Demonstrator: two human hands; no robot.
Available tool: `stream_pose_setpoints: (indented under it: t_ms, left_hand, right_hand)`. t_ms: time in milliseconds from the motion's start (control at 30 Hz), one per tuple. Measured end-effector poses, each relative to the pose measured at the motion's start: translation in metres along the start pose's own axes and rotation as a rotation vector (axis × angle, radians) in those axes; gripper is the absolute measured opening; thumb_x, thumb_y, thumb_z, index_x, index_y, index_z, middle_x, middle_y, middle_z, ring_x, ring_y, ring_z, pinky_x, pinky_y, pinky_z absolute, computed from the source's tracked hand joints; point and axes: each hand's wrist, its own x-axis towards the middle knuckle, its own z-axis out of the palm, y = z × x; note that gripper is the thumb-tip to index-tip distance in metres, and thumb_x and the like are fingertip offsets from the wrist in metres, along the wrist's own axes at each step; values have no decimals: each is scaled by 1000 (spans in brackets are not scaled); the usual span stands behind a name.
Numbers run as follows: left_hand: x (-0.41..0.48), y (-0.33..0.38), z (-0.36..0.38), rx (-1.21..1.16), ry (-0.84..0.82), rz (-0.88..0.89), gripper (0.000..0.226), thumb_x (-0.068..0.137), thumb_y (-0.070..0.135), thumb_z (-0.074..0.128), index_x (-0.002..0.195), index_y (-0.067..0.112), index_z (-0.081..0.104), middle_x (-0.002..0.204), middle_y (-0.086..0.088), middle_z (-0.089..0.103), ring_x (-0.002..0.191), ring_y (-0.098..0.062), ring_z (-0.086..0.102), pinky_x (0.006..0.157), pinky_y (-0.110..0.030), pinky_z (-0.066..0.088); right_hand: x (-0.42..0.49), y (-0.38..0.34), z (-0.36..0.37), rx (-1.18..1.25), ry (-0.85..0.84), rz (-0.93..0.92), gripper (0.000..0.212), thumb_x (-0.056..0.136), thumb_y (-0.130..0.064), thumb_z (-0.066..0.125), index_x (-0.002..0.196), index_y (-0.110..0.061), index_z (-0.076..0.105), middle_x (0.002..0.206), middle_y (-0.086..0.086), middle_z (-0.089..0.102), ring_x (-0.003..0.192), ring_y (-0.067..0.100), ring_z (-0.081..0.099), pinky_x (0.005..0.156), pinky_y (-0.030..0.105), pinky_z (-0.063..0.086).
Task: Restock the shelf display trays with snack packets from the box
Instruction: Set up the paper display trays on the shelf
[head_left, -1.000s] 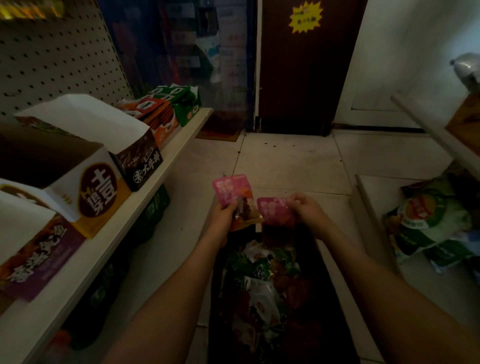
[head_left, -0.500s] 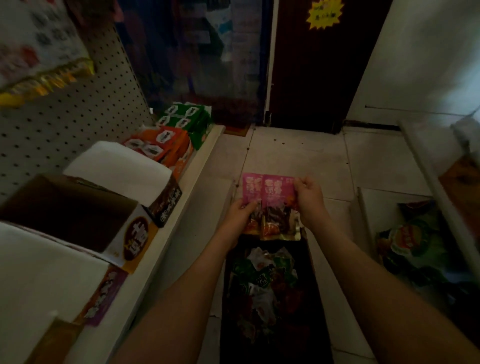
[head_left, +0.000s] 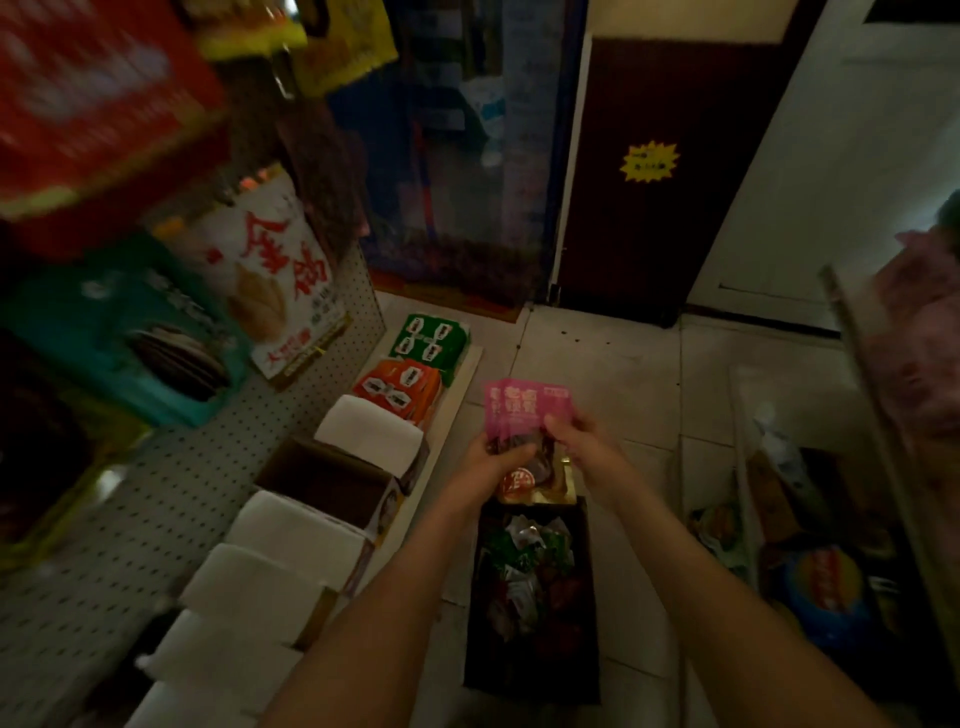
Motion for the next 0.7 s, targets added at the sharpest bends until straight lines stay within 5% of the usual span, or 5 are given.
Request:
stream_pose_setpoints:
  t_ms: [133, 300, 500, 600, 700]
  left_hand:
    - [-69, 59, -5, -23, -46, -36, 41, 89, 9, 64, 129, 9, 55, 122, -15, 65, 110, -31, 63, 95, -42, 51]
    - [-156, 78, -18, -85, -114, -184, 31, 97, 27, 54, 127, 21, 52, 117, -5, 65, 109, -24, 61, 93, -39, 49]
    - [-270, 52, -66, 35, -43, -187, 38, 98, 27, 53, 134, 17, 49, 129, -9, 60, 99, -18, 64, 76, -26, 55]
    - [-335, 35, -97, 116, 54, -193, 36, 98, 23, 54, 131, 11, 52, 126, -7, 61, 97, -16, 62, 67, -16, 54]
    - [-399, 16, -140, 200, 93, -224, 35, 95, 26, 58, 128, 13, 53, 126, -9, 61, 114, -24, 60, 96, -37, 50]
  right_hand:
    - [-72, -52, 26, 32, -171, 102, 27, 90, -21, 62, 115, -10, 62, 107, 13, 71, 93, 26, 70, 70, 31, 57]
    - [-129, -73, 59, -12, -105, 136, 44, 84, -18, 70, 122, -3, 53, 113, 20, 65, 98, 34, 67, 82, 45, 56]
    - [-218, -43, 126, -93, -136, 177, 42, 86, -19, 69, 121, -2, 53, 109, 18, 66, 86, 27, 70, 60, 30, 57]
    - [-274, -22, 173, -132, -233, 199, 36, 86, -18, 68, 118, -5, 58, 103, 15, 70, 90, 28, 70, 76, 39, 57]
    - [-322, -3, 221, -257, -369, 196, 51, 77, -30, 77, 122, -14, 59, 110, 13, 70, 102, 32, 66, 95, 51, 49]
